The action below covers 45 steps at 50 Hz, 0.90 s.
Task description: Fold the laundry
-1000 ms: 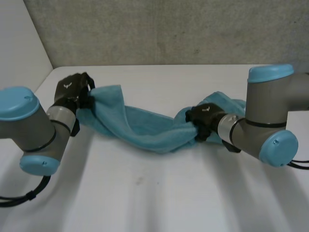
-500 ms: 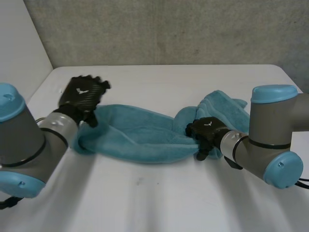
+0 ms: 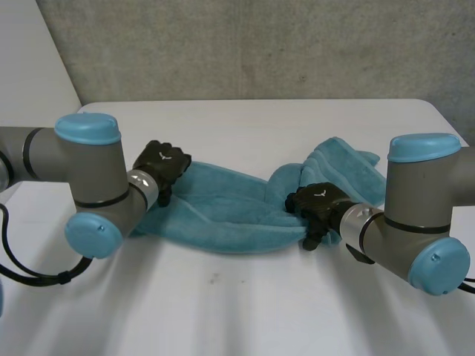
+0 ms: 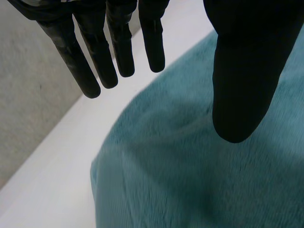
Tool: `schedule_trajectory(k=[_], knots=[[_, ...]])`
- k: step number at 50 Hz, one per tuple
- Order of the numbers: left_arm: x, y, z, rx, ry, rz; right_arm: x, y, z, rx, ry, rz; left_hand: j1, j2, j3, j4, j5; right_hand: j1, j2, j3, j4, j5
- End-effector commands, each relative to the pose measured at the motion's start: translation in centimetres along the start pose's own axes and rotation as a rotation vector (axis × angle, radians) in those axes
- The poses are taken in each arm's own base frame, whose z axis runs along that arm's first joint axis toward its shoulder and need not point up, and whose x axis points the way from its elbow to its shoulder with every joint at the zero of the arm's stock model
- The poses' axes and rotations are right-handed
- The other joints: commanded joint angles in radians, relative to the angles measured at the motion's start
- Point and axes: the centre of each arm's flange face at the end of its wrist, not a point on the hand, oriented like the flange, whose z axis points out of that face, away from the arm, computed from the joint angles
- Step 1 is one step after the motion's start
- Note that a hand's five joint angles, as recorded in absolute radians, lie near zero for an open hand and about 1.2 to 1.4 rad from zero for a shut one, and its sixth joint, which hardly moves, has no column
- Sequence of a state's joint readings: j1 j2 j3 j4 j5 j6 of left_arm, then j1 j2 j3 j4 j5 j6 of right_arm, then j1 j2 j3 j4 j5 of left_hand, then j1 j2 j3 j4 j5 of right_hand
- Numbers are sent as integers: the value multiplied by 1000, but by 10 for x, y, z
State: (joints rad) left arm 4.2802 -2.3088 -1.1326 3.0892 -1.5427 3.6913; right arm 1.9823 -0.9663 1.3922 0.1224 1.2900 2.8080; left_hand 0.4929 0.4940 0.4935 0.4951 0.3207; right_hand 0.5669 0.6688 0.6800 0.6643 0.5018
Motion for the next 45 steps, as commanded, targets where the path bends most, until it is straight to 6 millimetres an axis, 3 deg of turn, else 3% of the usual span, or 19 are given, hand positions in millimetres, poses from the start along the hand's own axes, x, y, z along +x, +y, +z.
schedule_trajectory(k=[1, 7, 13, 15, 16, 18, 21, 23, 27, 31, 32, 34, 35, 37, 40, 45], knots=[[-17, 13, 16, -36, -30, -15, -1, 1, -2, -4, -1, 1, 76, 75, 75, 74, 73, 167, 65, 54, 70, 57], [-23, 31, 18, -122, -11, -24, -1, 1, -2, -4, 1, 1, 93, 92, 93, 91, 91, 164, 62, 51, 67, 55], [-22, 35, 14, -160, 8, -15, 1, -2, -2, 7, 4, -3, 190, 189, 190, 188, 188, 167, 65, 54, 70, 57], [-23, 35, 14, -161, 3, -15, 1, -3, -2, 8, 5, -3, 433, 432, 432, 431, 430, 167, 65, 54, 70, 57], [-23, 35, 14, -161, 3, -15, 1, -2, -2, 7, 4, -3, 434, 433, 433, 432, 432, 167, 65, 54, 70, 57], [-24, 33, 12, -158, -1, -13, 1, -3, -2, 9, 7, -4, 738, 737, 737, 736, 736, 167, 65, 54, 70, 57], [-27, 32, 10, -166, -21, -10, 1, -3, -2, 8, 6, -3, 903, 902, 902, 900, 900, 155, 53, 42, 58, 46], [-29, 30, 8, -167, -37, -10, 1, -4, -2, 10, 9, -4, 903, 902, 903, 901, 901, 120, 18, 7, 23, 10], [-34, 23, -1, -169, -71, -5, 5, -4, -2, 7, 14, 17, 903, 902, 903, 901, 901, -263, -365, -376, -361, -373], [-46, -9, -19, -46, -161, -11, 16, -3, -2, 3, 41, 39, 903, 902, 903, 901, 901, -392, -494, -505, -490, -502], [-46, -9, -19, -45, -161, -11, 23, -4, -3, 5, 58, 60, 903, 902, 903, 901, 901, -392, -494, -505, -490, -502], [-51, -33, -36, 70, -216, -24, 32, -5, -5, 10, 77, 97, 903, 902, 903, 901, 901, -392, -494, -505, -490, -502], [-51, -33, -36, 70, -217, -24, 41, -5, -7, 13, 97, 139, 903, 902, 903, 901, 901, -392, -494, -505, -490, -502], [-60, -58, -59, 179, -263, -82, 50, -3, -8, 11, 110, 187, 903, 902, 903, 901, 901, -392, -494, -505, -490, -502], [-65, -66, -68, 217, -275, -121, 66, 2, -10, 6, 116, 275, 903, 902, 903, 901, 901, -392, -494, -505, -490, -502], [-83, -99, -106, 354, -301, -279, 85, 5, -20, 18, 94, 365, 903, 902, 903, 901, 901, -392, -494, -505, -490, -502]])
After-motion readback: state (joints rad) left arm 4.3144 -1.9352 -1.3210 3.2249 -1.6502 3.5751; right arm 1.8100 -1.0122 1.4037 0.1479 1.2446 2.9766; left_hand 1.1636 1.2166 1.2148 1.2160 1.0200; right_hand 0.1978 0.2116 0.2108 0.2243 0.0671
